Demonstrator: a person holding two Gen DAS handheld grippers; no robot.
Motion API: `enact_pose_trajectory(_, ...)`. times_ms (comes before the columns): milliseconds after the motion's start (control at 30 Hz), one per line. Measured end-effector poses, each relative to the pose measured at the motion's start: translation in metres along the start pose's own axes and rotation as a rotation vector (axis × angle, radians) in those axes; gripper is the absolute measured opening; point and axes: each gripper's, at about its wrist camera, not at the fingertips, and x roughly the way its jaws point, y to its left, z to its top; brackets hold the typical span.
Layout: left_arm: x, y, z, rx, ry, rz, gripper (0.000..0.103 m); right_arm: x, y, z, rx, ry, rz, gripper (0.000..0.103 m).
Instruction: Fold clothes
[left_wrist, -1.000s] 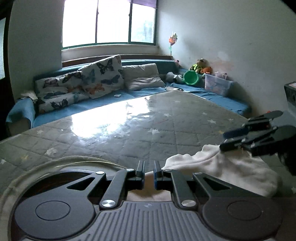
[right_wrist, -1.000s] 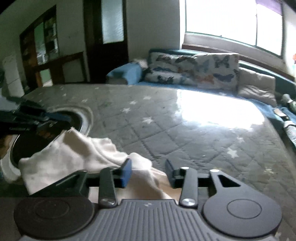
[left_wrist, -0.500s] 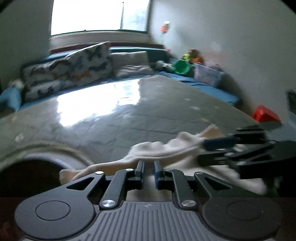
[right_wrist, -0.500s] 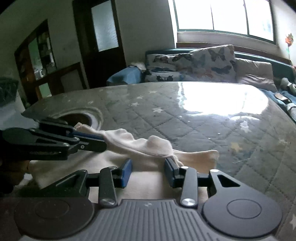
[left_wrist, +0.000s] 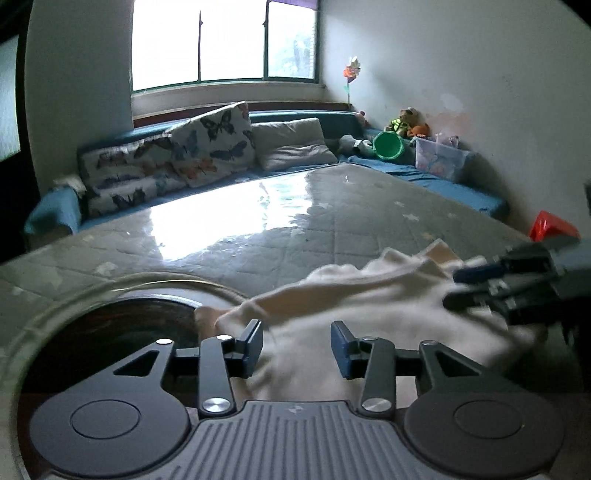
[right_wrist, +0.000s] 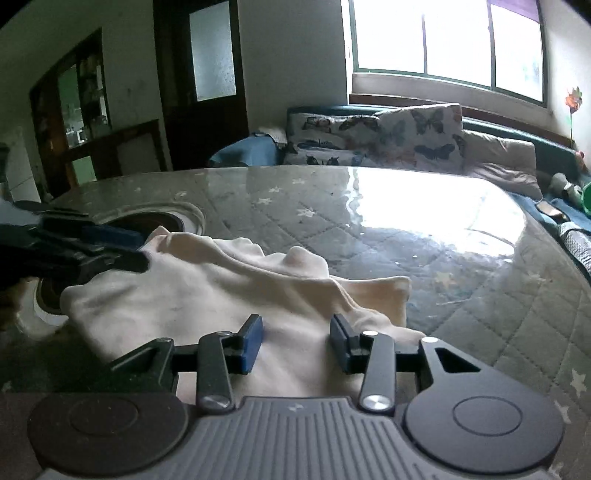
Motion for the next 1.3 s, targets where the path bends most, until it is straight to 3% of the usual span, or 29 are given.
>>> enact_pose_trajectory(100, -0.012, -0.010, -0.007, 0.022, -0.012, -0.006, 0.044, -0.010, 0.008, 0.006, -0.007, -0.034, 0.003, 0.043)
enact_pose_trajectory(200, -0.019, -0.023, -0.014, 0.053, -0.026, -0.022, 0.044, -0.019, 0.029, 0.005, -0.053, -0.050, 0.053, 0.054)
enact_pose_trajectory(300, -0.017, -0.035, -0.021, 0.082, -0.018, -0.028, 0.044, -0.014, 0.048, -0.003, -0.108, -0.026, 0.079, 0.054)
enact_pose_trajectory(400, -0.010, -0.038, -0.029, 0.084, 0.017, -0.020, 0.044, -0.007, 0.060, -0.013, -0.162, -0.013, 0.048, 0.055)
enact_pose_trajectory(633, -0.015, -0.038, -0.030, 0.075, 0.006, -0.015, 0.045, -0.031, 0.056, -0.018, -0.165, -0.030, 0.037, 0.056)
enact_pose_trajectory(867, -0.018, -0.055, -0.013, 0.082, -0.050, -0.105, 0.045, -0.038, 0.049, -0.030, -0.131, -0.020, 0.025, 0.056)
enact_pose_trajectory(1033, -0.001, -0.064, -0.015, 0.103, -0.009, -0.142, 0.045, -0.042, 0.037, -0.039, -0.092, 0.005, 0.027, 0.056)
enact_pose_trajectory(1133, 0.008, -0.063, -0.020, 0.092, 0.021, -0.143, 0.046, -0.047, 0.035, -0.034, -0.083, -0.001, 0.046, 0.056)
enact_pose_trajectory(1300, 0.002, -0.052, -0.009, 0.057, -0.020, -0.136, 0.049, -0.047, 0.019, -0.011, -0.045, -0.049, 0.026, 0.057)
